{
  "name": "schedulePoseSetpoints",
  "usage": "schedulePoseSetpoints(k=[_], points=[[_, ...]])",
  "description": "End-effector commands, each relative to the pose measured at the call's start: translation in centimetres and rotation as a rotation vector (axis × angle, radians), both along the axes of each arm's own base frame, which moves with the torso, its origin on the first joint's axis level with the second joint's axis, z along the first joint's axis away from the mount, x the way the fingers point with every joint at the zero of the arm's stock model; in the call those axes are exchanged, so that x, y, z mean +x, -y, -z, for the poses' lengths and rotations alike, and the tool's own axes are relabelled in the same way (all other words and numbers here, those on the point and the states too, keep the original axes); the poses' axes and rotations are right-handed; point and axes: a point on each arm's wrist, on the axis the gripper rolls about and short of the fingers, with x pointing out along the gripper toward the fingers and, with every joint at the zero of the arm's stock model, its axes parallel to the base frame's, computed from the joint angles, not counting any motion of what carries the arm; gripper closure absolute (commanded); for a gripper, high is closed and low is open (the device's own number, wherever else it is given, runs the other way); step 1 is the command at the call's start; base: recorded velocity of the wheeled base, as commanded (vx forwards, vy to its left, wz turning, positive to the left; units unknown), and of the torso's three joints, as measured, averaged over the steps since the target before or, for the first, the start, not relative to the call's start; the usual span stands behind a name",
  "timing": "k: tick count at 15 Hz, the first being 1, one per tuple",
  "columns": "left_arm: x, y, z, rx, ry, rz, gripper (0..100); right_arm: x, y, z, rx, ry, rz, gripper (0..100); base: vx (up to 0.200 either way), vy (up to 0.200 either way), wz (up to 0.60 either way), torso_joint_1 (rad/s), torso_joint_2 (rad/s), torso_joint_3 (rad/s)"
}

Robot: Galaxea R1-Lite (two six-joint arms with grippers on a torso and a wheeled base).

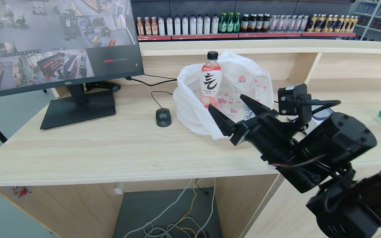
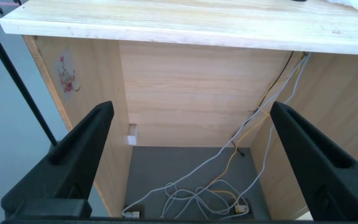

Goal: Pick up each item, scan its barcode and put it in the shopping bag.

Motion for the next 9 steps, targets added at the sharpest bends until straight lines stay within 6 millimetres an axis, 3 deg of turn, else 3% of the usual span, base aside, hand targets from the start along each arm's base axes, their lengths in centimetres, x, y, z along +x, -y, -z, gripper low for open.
schedulePoseSetpoints(k=[1,5,9], points=[[0.0,0.0,0.0,0.000,0.000,0.000,0,-3.0,1.4,-0.8,0.008,0.000,-0.029,0,0.000,0.000,0.00,0.000,0.00,0.000],[0.0,0.0,0.0,0.000,0.000,0.000,0,-6.2,4.0,-1.4,0.032,-0.014,-0.042,0,0.000,0.000,0.00,0.000,0.00,0.000],[0.0,0.0,0.0,0.000,0.000,0.002,0,-8.5,5.4,1.3,-0.031,-0.118,-0.061,0,0.000,0.000,0.00,0.000,0.00,0.000]])
